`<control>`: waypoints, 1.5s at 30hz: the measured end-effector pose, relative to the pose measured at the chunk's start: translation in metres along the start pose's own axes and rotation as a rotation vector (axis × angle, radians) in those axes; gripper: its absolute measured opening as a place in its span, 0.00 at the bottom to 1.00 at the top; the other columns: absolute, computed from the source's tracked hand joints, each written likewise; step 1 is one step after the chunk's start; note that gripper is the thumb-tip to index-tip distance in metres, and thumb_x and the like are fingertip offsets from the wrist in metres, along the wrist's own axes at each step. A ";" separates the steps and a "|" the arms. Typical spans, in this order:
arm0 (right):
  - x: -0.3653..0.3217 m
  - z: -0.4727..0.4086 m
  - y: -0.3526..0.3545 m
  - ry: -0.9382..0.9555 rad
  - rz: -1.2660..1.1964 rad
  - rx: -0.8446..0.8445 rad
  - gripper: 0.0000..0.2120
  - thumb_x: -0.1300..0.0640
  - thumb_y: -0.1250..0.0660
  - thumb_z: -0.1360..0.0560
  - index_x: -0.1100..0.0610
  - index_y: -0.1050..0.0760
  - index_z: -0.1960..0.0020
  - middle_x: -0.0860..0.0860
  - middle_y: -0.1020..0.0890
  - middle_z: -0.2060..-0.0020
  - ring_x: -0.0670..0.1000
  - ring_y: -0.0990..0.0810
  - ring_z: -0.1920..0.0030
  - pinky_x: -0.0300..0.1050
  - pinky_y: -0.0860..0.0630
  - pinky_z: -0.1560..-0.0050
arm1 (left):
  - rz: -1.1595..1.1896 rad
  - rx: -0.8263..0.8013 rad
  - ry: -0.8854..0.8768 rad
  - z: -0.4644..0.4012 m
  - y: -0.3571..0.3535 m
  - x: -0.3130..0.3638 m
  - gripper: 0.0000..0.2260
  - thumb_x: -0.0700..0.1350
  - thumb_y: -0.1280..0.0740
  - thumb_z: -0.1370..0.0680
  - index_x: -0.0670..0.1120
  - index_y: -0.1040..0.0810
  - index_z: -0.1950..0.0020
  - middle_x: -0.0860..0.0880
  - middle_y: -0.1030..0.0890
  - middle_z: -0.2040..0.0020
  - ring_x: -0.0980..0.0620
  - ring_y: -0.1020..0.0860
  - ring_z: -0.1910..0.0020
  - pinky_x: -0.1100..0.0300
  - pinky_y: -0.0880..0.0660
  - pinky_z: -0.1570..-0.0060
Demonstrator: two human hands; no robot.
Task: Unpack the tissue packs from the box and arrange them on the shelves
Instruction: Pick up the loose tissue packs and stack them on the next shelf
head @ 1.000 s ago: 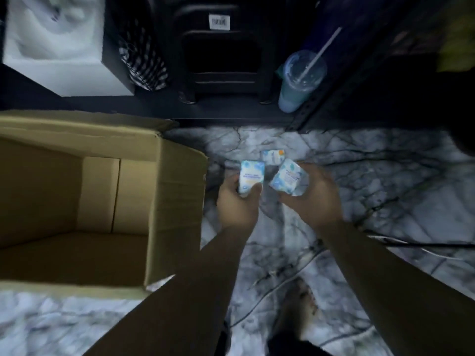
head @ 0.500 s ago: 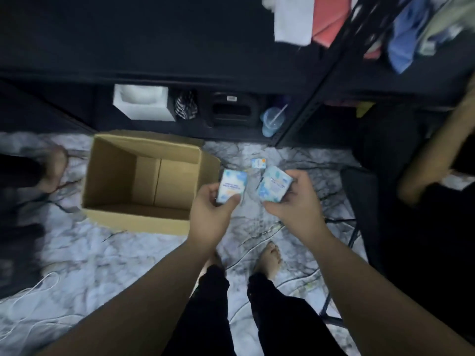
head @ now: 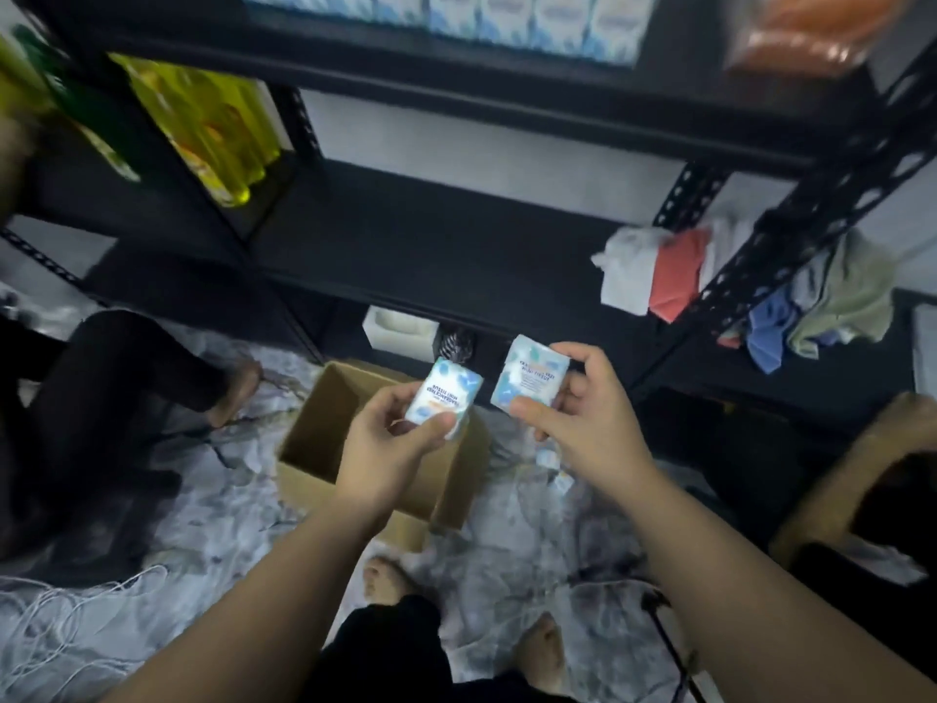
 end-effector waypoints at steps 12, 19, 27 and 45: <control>-0.116 -0.086 -0.161 0.175 0.000 0.091 0.21 0.64 0.25 0.24 0.51 0.28 0.37 0.50 0.13 0.48 0.49 0.13 0.52 0.35 0.22 0.63 | 0.059 -0.047 -0.239 -0.108 0.140 0.127 0.15 0.38 0.25 0.23 0.45 0.20 0.38 0.51 0.13 0.46 0.51 0.14 0.48 0.57 0.17 0.52; -0.186 -0.143 -0.264 0.239 -0.026 0.111 0.22 0.64 0.24 0.25 0.50 0.28 0.37 0.48 0.13 0.47 0.47 0.13 0.49 0.35 0.21 0.61 | 0.082 -0.080 -0.349 -0.186 0.231 0.217 0.16 0.37 0.25 0.23 0.44 0.21 0.36 0.49 0.13 0.44 0.50 0.14 0.44 0.56 0.17 0.50; -0.251 -0.197 -0.315 0.384 -0.003 0.164 0.24 0.63 0.26 0.23 0.43 0.28 0.34 0.48 0.13 0.50 0.48 0.14 0.50 0.41 0.19 0.53 | 0.147 0.004 -0.448 -0.254 0.281 0.293 0.16 0.37 0.25 0.22 0.45 0.20 0.36 0.51 0.13 0.45 0.53 0.14 0.47 0.59 0.18 0.54; -0.273 -0.287 -0.362 0.357 0.244 0.408 0.18 0.56 0.22 0.26 0.46 0.32 0.50 0.47 0.16 0.57 0.46 0.15 0.59 0.48 0.18 0.58 | -0.359 0.161 -0.536 -0.359 0.296 0.353 0.09 0.48 0.24 0.23 0.49 0.19 0.46 0.54 0.16 0.49 0.57 0.17 0.50 0.50 0.17 0.45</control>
Point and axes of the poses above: each hand's wrist, its own z-axis away from the middle knuckle, its own y-axis out of the back of the hand, x = y × z, the point moved 1 cm from there along -z, towards the middle knuckle
